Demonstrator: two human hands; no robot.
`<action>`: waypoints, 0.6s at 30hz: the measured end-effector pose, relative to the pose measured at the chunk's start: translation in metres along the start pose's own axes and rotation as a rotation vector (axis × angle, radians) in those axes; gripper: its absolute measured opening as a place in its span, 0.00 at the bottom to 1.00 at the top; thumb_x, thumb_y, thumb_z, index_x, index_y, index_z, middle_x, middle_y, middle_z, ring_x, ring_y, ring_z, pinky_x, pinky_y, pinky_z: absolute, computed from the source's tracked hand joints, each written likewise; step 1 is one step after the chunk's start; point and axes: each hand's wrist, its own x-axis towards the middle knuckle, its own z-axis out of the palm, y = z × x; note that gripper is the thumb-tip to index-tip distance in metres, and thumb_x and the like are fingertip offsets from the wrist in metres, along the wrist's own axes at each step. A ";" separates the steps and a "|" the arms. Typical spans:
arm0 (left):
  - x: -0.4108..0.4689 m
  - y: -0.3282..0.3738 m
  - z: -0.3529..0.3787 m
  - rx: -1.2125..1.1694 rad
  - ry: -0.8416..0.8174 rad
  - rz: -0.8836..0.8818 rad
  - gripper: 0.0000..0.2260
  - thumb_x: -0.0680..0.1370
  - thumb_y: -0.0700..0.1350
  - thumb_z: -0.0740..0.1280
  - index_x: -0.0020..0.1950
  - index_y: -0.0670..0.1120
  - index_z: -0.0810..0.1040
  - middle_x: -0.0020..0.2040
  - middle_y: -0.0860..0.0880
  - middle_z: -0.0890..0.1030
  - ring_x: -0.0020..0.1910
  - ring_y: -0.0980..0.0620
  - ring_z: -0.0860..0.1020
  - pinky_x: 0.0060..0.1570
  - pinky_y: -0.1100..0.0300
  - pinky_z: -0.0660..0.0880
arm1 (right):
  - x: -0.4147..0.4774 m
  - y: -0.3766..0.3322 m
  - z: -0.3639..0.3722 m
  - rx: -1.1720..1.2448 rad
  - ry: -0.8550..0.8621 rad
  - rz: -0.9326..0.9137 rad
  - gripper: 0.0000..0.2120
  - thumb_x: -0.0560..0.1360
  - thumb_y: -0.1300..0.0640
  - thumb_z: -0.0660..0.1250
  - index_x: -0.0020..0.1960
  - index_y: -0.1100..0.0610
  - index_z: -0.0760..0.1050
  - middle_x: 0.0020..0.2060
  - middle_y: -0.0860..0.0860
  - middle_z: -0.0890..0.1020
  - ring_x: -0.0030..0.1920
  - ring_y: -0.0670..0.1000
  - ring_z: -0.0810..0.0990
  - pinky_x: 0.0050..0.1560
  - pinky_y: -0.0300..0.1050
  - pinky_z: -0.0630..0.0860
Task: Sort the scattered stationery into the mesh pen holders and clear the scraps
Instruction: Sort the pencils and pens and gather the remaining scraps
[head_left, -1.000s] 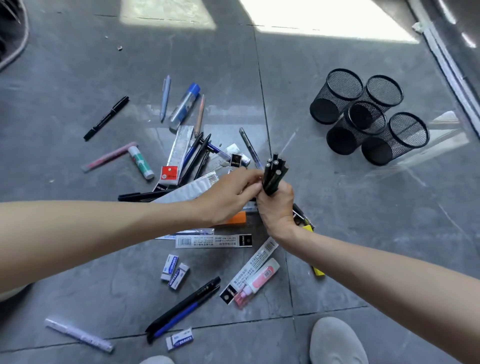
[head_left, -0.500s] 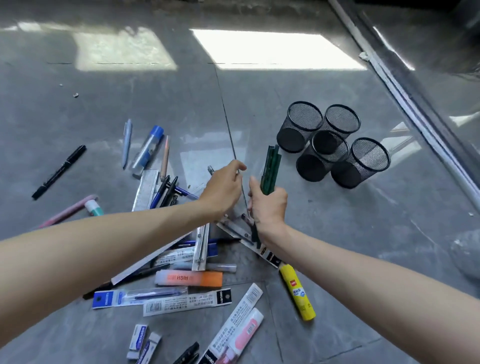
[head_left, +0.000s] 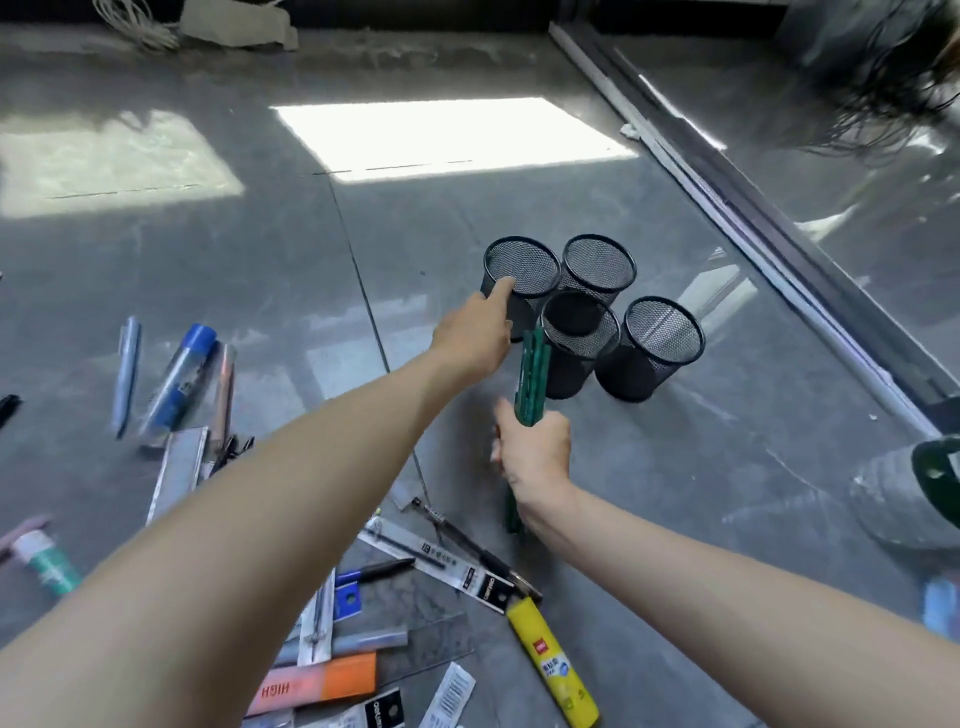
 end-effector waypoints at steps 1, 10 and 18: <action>0.001 0.002 0.001 0.012 0.015 -0.007 0.19 0.79 0.41 0.56 0.70 0.48 0.60 0.58 0.39 0.73 0.53 0.36 0.74 0.45 0.48 0.71 | 0.001 -0.001 -0.002 -0.007 0.008 -0.005 0.15 0.75 0.56 0.65 0.32 0.60 0.70 0.20 0.54 0.71 0.15 0.45 0.65 0.19 0.33 0.61; -0.049 -0.022 -0.028 0.080 0.027 0.063 0.03 0.75 0.40 0.60 0.48 0.43 0.67 0.47 0.40 0.74 0.45 0.39 0.73 0.40 0.50 0.68 | -0.007 -0.038 -0.014 0.091 0.143 -0.173 0.17 0.76 0.58 0.64 0.30 0.58 0.66 0.20 0.54 0.69 0.15 0.44 0.66 0.19 0.32 0.62; -0.175 -0.049 -0.034 -0.060 -0.170 0.096 0.07 0.76 0.45 0.68 0.48 0.47 0.70 0.44 0.49 0.75 0.42 0.49 0.73 0.42 0.56 0.70 | -0.029 -0.071 0.013 0.129 0.159 -0.241 0.15 0.76 0.56 0.64 0.32 0.60 0.70 0.21 0.54 0.73 0.15 0.42 0.68 0.21 0.36 0.65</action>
